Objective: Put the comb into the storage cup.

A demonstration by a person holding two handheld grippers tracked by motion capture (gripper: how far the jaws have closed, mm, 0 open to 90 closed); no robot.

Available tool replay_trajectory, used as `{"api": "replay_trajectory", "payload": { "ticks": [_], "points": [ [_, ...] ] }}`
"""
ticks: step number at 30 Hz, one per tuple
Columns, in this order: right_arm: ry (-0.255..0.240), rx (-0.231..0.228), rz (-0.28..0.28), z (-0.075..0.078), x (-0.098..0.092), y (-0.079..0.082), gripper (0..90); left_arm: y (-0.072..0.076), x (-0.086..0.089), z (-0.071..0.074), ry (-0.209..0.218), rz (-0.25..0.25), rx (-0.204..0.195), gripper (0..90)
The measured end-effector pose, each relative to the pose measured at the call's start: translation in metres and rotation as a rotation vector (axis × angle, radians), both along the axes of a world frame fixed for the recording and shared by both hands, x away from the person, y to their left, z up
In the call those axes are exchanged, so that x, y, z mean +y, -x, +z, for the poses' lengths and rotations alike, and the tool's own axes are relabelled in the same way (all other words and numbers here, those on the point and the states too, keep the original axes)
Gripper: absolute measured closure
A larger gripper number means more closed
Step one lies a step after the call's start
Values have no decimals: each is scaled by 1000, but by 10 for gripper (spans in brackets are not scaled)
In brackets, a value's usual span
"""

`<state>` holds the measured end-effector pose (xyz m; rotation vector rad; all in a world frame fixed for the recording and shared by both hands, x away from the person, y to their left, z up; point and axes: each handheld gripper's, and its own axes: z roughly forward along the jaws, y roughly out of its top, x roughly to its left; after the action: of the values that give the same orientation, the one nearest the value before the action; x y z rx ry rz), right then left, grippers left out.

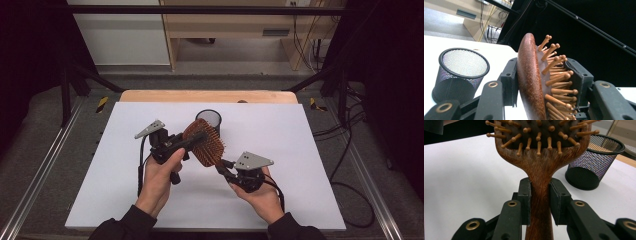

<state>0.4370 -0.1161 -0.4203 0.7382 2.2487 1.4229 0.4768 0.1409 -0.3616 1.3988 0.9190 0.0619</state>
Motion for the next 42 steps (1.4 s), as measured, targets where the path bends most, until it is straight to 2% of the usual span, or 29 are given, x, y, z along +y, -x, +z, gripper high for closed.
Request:
{"api": "replay_trajectory", "payload": {
  "ticks": [6,14,17,31,39,42],
  "points": [
    [-11,14,8,-2,-2,-1,724,1,-2,0,-2,-14,-12,512],
    [-29,40,18,-5,-4,-4,723,0,-5,-2,7,-13,8,516],
    [-32,44,20,-6,-4,-4,722,0,-5,-2,6,-16,-1,518],
    [-58,75,33,-8,-7,-7,717,-1,-6,-3,15,-18,11,519],
    [-71,97,30,-9,-8,-9,694,0,-7,-6,20,-26,4,522],
    [-71,97,29,-8,-8,-8,654,-1,-6,-6,23,-17,7,522]
  ]
}}
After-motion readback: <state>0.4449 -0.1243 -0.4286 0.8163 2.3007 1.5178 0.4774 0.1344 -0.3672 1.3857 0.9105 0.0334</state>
